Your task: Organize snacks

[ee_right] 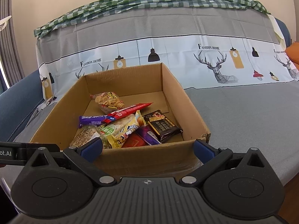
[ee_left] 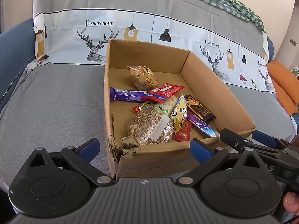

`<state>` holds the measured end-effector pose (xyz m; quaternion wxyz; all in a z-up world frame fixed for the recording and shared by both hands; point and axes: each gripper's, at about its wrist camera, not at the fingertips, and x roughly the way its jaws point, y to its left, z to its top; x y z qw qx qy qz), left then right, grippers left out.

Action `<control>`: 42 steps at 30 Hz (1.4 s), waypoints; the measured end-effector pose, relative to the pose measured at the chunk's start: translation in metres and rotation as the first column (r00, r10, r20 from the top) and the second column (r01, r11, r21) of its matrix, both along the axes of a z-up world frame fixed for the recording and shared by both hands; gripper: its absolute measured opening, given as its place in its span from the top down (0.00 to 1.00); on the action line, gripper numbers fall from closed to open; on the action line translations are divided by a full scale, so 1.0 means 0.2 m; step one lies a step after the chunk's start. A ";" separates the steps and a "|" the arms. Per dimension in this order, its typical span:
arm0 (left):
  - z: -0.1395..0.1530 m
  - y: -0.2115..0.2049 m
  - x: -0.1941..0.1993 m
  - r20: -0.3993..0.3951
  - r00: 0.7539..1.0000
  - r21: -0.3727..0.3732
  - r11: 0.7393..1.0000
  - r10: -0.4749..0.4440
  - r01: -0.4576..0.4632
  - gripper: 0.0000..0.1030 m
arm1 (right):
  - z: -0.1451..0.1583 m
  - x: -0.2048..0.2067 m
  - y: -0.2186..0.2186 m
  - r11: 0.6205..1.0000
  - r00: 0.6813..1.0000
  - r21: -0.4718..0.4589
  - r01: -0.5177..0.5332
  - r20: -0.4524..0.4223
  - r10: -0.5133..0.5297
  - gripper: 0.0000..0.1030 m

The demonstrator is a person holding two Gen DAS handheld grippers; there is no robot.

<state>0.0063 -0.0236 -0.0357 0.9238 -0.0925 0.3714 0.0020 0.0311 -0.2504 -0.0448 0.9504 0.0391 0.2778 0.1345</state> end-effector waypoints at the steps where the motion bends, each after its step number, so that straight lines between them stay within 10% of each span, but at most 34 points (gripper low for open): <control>1: 0.00 0.00 0.00 0.001 1.000 0.000 1.000 0.000 0.000 0.01 | 0.00 0.00 0.00 1.000 1.000 0.000 -0.001 0.001 0.001 0.00; 42: 0.02 -0.02 -0.01 0.034 0.999 0.026 0.999 -0.024 0.023 0.01 | 0.00 -0.01 0.02 1.000 1.000 0.002 -0.003 0.007 0.003 0.00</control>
